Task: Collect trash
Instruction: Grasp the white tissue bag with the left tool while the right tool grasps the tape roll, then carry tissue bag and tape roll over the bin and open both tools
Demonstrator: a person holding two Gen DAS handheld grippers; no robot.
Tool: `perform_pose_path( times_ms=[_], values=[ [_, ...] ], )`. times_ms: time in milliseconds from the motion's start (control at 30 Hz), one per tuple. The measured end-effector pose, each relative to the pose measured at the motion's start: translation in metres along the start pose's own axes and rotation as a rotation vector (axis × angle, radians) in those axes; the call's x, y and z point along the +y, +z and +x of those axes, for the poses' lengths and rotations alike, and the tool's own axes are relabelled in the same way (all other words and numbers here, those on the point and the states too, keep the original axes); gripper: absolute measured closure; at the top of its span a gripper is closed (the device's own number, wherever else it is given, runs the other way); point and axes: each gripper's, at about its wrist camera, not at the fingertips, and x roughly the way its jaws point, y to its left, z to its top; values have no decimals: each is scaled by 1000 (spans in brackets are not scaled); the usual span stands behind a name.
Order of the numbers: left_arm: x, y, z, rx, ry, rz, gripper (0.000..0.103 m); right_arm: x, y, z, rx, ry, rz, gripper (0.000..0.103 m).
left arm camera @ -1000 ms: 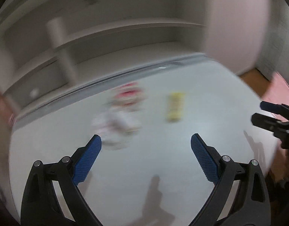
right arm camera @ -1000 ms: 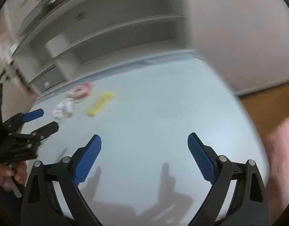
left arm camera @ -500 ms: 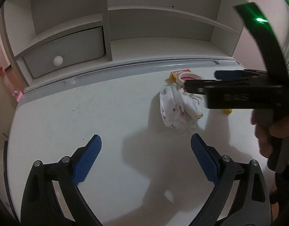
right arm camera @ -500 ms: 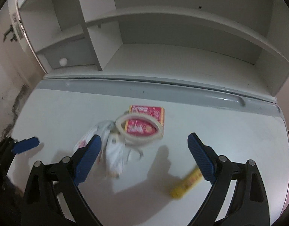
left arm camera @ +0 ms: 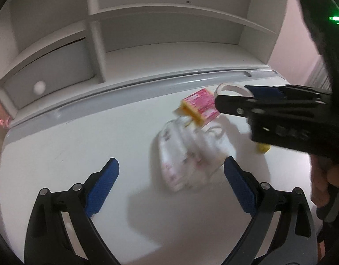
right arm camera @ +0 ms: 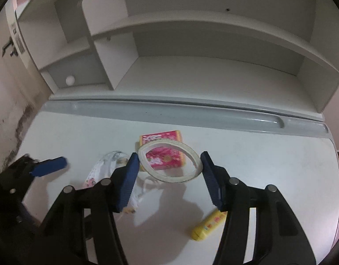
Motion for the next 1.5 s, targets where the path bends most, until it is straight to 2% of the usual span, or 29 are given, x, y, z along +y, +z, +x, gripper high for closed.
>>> perform_pose_path(
  times_ms=[133,200,300,333,367,400,433,533,667,833,933,1100,1200,1367,1500],
  values=[
    [-12,11,18,27,-8,-3,10,-15,-11,-19,-13,-2,23,47],
    [-15,14,26,35,35,-8,10,-19,-15,-21,-16,-7,33,47],
    [-15,14,32,38,54,-22,13,-35,-31,-38,-26,-17,54,47],
    [-16,13,31,38,56,-23,27,-40,-35,-43,-29,-19,62,47],
    [-17,12,29,37,66,-20,35,-43,-39,-46,-32,-22,68,47],
    [-19,10,26,33,94,-13,55,-49,-46,-53,-37,-29,76,47],
    [-20,9,26,41,95,-11,69,-55,-53,-60,-41,-37,85,47],
    [-27,1,10,41,59,-15,79,-77,-78,-84,-61,-57,131,47],
    [-58,-6,-14,3,36,21,79,-116,-121,-121,-94,-104,227,47],
    [-137,-10,-30,-26,-86,116,79,-173,-186,-164,-115,-188,381,47],
    [-203,-14,-32,-30,-212,197,79,-210,-232,-189,-124,-251,487,47],
    [-321,-40,-33,-5,-429,345,79,-273,-318,-227,-122,-359,677,47],
    [-386,-61,-32,25,-526,449,79,-301,-364,-242,-111,-411,774,47],
    [-471,-97,-17,90,-618,600,79,-343,-428,-251,-66,-449,911,47],
    [-510,-119,19,153,-630,668,79,-365,-461,-243,-12,-446,976,47]
  ],
)
